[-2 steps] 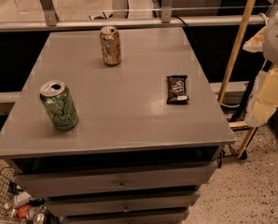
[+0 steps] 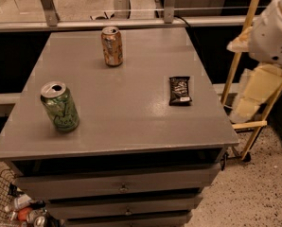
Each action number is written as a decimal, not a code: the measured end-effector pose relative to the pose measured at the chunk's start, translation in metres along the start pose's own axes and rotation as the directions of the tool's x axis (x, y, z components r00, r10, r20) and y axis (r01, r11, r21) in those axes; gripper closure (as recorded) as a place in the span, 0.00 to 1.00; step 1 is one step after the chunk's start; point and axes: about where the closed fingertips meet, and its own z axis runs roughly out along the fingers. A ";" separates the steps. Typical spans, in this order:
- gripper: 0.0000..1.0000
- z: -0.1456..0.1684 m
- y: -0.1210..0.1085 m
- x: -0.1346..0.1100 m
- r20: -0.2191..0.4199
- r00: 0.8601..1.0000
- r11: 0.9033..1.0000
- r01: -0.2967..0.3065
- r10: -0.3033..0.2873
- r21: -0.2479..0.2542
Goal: Knock green can over
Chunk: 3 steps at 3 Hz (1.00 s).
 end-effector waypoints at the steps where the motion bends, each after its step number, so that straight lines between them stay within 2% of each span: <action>1: 0.00 0.057 -0.001 -0.074 0.210 0.975 0.986 0.107 -0.079 -0.128; 2: 0.00 0.098 0.005 -0.124 0.361 0.930 0.962 0.155 -0.065 -0.227; 3: 0.00 0.103 0.007 -0.129 0.381 0.923 0.956 0.155 -0.052 -0.247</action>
Offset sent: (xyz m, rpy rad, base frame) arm 0.0568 0.2083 -0.0837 0.5528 0.2323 0.3627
